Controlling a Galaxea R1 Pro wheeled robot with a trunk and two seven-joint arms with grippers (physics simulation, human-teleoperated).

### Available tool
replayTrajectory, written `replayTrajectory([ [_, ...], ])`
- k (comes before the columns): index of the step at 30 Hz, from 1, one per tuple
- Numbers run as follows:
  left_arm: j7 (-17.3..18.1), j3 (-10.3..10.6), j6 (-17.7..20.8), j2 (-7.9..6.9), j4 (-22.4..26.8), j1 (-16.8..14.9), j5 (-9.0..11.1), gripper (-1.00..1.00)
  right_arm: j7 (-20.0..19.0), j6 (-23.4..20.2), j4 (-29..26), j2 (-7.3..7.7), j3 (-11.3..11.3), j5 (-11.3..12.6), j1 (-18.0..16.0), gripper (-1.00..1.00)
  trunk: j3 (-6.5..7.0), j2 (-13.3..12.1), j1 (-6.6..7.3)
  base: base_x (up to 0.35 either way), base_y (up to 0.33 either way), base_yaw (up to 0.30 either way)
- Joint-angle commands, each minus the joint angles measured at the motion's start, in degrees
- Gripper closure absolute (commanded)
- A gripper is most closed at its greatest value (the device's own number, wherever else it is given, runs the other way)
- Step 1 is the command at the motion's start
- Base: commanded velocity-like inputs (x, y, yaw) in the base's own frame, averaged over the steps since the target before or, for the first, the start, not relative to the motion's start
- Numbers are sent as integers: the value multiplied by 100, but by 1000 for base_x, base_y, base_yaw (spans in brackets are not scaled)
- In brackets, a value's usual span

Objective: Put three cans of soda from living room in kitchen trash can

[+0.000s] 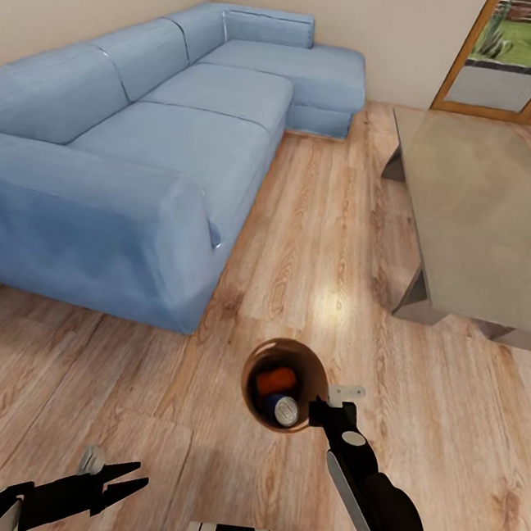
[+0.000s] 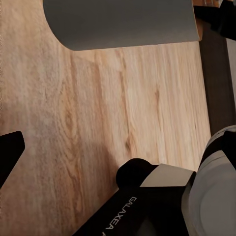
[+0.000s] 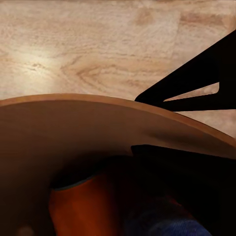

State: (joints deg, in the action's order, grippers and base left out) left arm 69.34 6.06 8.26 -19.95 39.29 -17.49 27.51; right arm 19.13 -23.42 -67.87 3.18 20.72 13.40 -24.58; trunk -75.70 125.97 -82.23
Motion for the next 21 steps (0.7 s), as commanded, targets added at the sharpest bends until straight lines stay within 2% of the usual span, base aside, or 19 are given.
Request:
replayTrajectory([
  [1,0,0,0,0,0,0,0,-100,-14,13,-6,-1,2,-13,-3,100,0,2,0,0,0,0],
  [14,0,5,0,0,-1,0,0,-100,-14,13,-6,-1,2,-13,-3,100,0,2,0,0,0,0],
  [17,0,8,0,0,-1,0,0,-100,-14,13,-6,-1,2,-13,-3,100,-54,122,-66,0,0,0],
  [21,-4,9,0,0,-1,0,0,-100,-14,13,-6,-1,2,-13,-3,100,-54,122,-66,0,0,0],
])
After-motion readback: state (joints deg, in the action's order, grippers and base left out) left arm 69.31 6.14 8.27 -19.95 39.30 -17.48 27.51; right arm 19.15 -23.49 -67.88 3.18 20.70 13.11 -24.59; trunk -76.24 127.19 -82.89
